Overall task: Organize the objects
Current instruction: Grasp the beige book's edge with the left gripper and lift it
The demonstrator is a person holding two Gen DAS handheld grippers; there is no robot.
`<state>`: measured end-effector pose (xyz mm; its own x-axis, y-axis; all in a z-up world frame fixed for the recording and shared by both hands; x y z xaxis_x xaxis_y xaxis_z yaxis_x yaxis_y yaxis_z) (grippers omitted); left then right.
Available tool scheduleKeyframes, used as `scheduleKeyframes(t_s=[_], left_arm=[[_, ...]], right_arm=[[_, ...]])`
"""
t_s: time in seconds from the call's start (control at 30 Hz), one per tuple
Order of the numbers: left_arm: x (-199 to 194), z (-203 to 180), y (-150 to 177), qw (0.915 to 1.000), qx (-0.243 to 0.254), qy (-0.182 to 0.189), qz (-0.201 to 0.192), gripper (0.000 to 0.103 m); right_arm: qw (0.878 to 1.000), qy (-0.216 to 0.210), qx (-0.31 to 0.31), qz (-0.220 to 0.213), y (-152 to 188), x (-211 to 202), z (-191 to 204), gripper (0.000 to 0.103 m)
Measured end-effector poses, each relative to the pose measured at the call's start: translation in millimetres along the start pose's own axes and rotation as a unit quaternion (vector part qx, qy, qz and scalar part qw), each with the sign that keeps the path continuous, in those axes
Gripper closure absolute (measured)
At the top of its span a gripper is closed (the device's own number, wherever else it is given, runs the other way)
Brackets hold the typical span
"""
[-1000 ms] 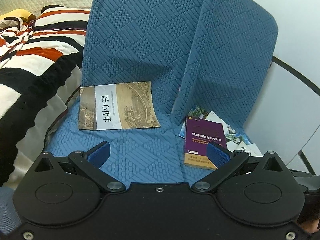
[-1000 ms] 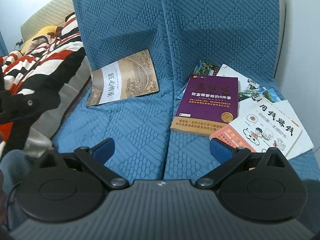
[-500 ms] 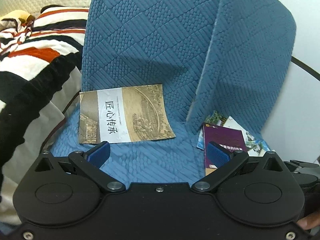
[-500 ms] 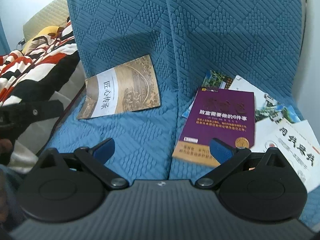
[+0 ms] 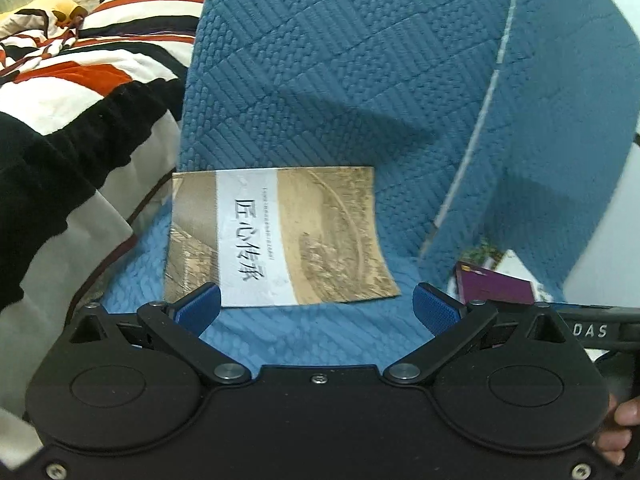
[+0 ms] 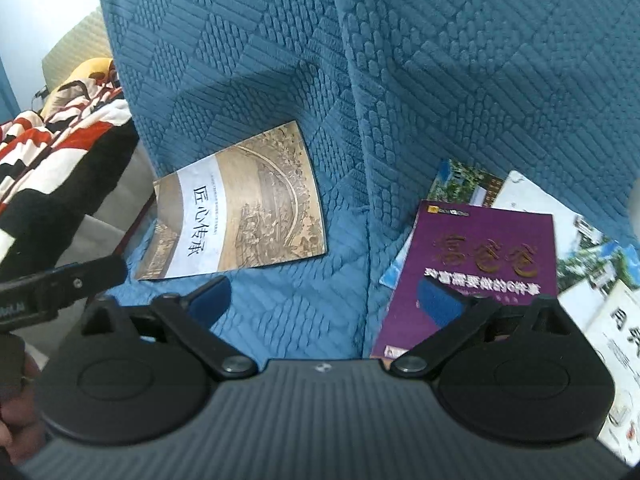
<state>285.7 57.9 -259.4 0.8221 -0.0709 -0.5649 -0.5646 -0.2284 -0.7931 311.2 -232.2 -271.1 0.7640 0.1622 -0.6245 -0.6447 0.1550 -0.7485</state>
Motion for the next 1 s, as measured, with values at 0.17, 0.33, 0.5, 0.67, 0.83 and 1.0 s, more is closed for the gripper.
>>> scheduleKeyframes(t_s=[0.17, 0.33, 0.5, 0.67, 0.83, 1.0], left_arm=[[26, 9, -5, 0.9999, -0.001, -0.012, 0.004, 0.001], [56, 16, -9, 0.9994, 0.001, -0.03, 0.015, 0.001], [83, 24, -6, 0.998, -0.011, -0.041, 0.047, 0.001], [103, 29, -3, 0.9957, -0.014, -0.058, 0.07, 0.001], [118, 39, 0, 0.9923, -0.031, -0.071, 0.096, 0.004], [124, 55, 2, 0.9895, -0.053, -0.081, 0.108, 0.009]], right_arm=[[1.0, -0.011, 0.006, 0.013, -11, 28, -1, 0.005], [1.0, -0.011, -0.005, 0.01, -20, 56, -1, 0.006], [1.0, -0.011, -0.025, 0.008, -22, 85, 3, 0.008], [0.999, -0.024, -0.028, 0.009, -24, 107, 7, 0.009], [0.999, -0.044, -0.017, 0.012, -26, 127, 11, 0.022], [0.999, -0.045, -0.027, 0.015, -27, 141, 14, 0.029]])
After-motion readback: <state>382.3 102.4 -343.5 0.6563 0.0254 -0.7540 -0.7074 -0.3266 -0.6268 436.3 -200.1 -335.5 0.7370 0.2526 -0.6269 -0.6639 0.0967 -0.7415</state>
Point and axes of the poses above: each gripper's, at about its wrist camera, not at the fingertips, and x roughly the way its jaws point, z to its left, y to its underside, the point moved 3 cm from there along x, roughly the way its jaws point, and after that the axes turned 3 degrees about -z, right-handed, at the moved point
